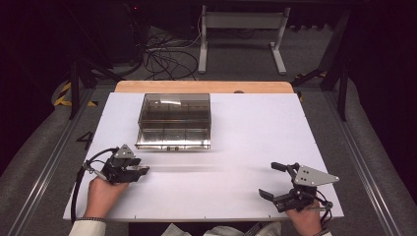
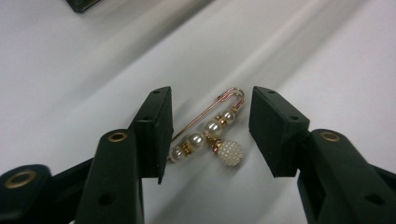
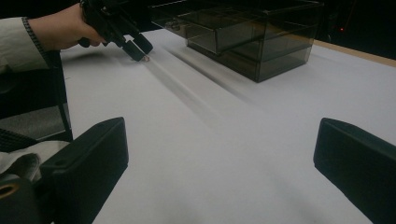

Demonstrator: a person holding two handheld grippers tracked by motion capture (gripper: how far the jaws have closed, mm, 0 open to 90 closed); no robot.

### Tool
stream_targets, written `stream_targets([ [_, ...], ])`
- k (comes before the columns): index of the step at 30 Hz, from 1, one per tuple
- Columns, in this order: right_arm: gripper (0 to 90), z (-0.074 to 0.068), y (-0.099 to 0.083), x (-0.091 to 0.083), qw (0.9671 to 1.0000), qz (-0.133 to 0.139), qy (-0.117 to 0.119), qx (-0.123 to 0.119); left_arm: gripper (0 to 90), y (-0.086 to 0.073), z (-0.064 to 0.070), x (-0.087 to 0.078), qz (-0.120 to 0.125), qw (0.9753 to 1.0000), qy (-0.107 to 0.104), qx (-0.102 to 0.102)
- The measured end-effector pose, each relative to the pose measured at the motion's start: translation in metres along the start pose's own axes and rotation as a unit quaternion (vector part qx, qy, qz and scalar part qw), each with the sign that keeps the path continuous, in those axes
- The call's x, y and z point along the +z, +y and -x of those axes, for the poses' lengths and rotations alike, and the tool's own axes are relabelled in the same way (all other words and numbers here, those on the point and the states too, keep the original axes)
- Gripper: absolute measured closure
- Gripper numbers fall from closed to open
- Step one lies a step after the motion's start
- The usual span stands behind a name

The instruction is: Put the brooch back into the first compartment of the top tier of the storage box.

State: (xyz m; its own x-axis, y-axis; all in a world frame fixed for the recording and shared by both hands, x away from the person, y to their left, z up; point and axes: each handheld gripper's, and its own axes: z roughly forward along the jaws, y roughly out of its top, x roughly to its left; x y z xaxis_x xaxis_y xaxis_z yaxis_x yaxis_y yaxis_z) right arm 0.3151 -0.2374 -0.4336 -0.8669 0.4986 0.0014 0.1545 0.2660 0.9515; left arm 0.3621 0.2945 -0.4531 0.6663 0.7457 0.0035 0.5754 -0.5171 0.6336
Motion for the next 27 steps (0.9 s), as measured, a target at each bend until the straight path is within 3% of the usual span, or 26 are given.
stream_targets([
  [17,3.9,0.0001,-0.0001,-0.0002,1.0,0.001,0.002,0.002,55.9,-0.0013,0.0014,0.0004,-0.001,0.9998,0.009,0.016],
  [27,3.9,0.0003,-0.0003,0.0004,1.0,0.001,0.005,0.003,76.5,-0.0013,0.0042,-0.0011,-0.004,0.9997,0.001,0.025],
])
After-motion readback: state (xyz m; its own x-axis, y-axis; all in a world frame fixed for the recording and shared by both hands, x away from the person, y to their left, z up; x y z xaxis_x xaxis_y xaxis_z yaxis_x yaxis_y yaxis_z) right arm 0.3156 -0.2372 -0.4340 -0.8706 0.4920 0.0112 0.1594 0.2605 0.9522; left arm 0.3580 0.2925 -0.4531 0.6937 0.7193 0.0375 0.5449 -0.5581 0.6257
